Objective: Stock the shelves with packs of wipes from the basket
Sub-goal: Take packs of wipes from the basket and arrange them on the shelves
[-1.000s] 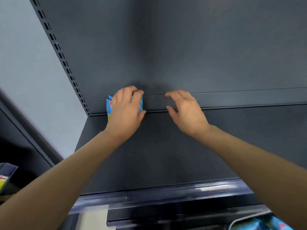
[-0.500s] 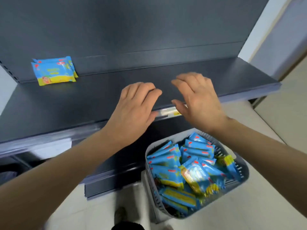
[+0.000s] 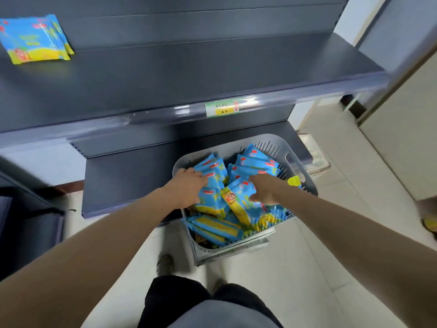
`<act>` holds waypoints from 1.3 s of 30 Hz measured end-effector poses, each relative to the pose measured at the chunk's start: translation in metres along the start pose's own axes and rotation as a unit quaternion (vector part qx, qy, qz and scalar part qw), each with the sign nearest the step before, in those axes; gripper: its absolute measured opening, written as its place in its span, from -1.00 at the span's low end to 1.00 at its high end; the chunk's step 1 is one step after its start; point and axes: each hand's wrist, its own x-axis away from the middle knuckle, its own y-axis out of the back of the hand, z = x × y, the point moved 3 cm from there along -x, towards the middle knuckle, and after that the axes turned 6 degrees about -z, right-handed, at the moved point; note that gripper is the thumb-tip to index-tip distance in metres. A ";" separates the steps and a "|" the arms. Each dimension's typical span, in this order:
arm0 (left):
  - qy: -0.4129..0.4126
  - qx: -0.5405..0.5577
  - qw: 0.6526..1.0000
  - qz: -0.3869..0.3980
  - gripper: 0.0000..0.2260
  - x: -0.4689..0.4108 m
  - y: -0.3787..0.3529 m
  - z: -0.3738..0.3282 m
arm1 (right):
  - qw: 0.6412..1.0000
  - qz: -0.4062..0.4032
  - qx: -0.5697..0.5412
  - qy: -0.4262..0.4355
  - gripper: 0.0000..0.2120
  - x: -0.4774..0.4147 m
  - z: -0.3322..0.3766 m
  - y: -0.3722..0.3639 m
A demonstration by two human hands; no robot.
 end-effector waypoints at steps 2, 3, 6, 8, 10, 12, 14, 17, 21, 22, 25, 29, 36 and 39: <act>0.005 -0.011 1.000 0.000 -0.56 -0.002 -0.009 0.001 | 1.000 -0.004 -0.006 -0.008 -0.48 -0.005 -0.001 -0.010; 0.008 -0.013 1.000 -0.002 -0.57 -0.003 -0.012 0.002 | 1.000 -0.012 -0.014 -0.012 -0.50 -0.007 -0.002 -0.014; 0.022 -0.035 0.999 -0.001 -0.61 -0.006 -0.020 0.002 | 0.999 -0.027 -0.034 -0.032 -0.53 -0.011 0.001 -0.020; 0.032 -0.065 0.997 -0.001 -0.69 -0.007 -0.024 0.000 | 0.998 -0.033 -0.031 -0.041 -0.52 -0.012 0.005 -0.024; 0.026 -0.100 0.995 -0.006 -0.76 -0.009 -0.024 -0.004 | 0.998 -0.044 -0.011 -0.041 -0.59 -0.013 0.007 -0.027; 0.013 -0.104 0.994 -0.016 -0.79 -0.010 -0.021 -0.006 | 0.998 -0.048 0.002 -0.043 -0.71 -0.014 0.008 -0.027; 0.007 -0.068 0.997 -0.024 -0.79 -0.010 -0.011 -0.005 | 0.999 -0.022 -0.009 -0.045 -0.76 -0.015 0.008 -0.024; 0.011 -0.020 0.998 -0.066 -0.78 -0.005 0.019 0.000 | 0.999 0.024 -0.023 -0.032 -0.84 -0.016 0.007 -0.003; 0.043 0.091 0.981 -0.168 -0.87 0.009 0.070 0.023 | 0.999 -0.042 -0.011 -0.006 -0.76 -0.020 0.012 0.064; 0.057 0.124 0.973 -0.184 -0.88 0.014 0.084 0.033 | 0.998 -0.064 -0.028 0.003 -0.79 -0.022 0.017 0.084; 0.103 0.186 0.953 -0.215 -0.87 0.026 0.123 0.065 | 0.987 -0.126 -0.098 0.024 -0.84 -0.028 0.044 0.145; 0.162 0.230 0.925 -0.256 -0.81 0.055 0.159 0.123 | 0.969 -0.204 -0.118 0.074 -0.70 -0.053 0.099 0.205; 0.230 0.211 0.910 -0.273 -0.85 0.116 0.179 0.254 | 0.933 -0.177 -0.267 0.162 -0.48 -0.120 0.222 0.272; 0.266 0.199 0.905 -0.267 -0.81 0.136 0.171 0.313 | 0.941 -0.204 -0.190 0.192 -0.49 -0.154 0.284 0.289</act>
